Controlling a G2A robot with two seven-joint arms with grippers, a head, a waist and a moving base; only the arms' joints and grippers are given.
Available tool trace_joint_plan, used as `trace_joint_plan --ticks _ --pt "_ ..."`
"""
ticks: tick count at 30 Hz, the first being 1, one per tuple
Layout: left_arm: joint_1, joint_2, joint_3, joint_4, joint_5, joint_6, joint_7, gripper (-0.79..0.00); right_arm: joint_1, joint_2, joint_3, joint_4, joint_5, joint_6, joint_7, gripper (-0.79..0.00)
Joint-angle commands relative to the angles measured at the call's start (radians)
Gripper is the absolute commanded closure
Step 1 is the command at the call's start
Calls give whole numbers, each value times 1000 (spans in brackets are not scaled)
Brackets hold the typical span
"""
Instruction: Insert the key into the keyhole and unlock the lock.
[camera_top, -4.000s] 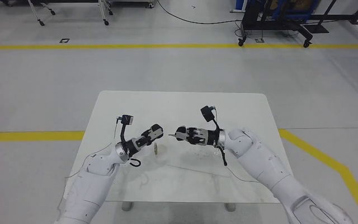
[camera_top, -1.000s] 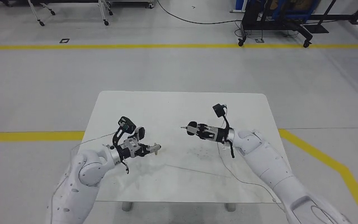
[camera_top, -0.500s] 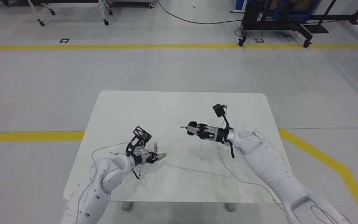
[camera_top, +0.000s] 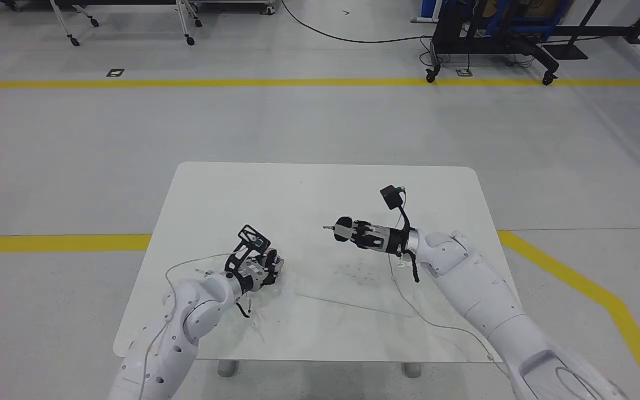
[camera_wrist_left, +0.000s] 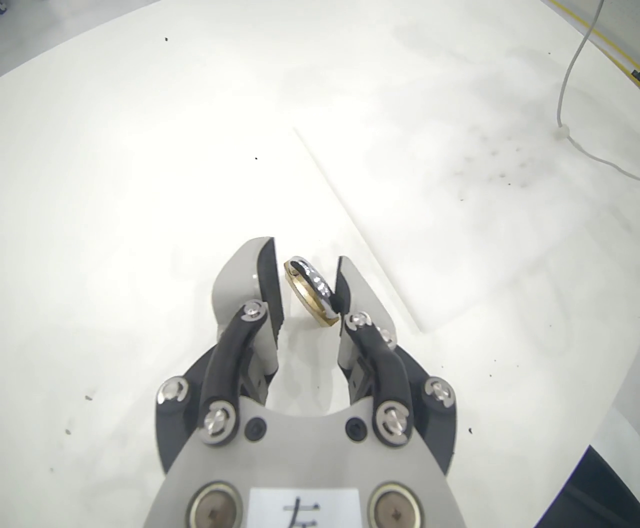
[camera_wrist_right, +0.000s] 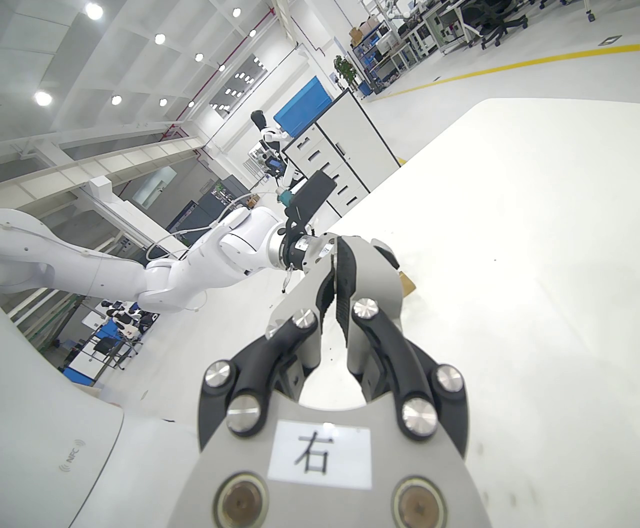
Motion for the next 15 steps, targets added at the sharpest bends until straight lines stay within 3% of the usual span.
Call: trace_joint_plan --ticks 1,15 --pt "0 1 1 -3 19 2 -4 0 0 0 0 0 0 0 0 0" --pt "-8 0 -5 10 4 29 47 0 0 0 0 0 0 0 0 0"
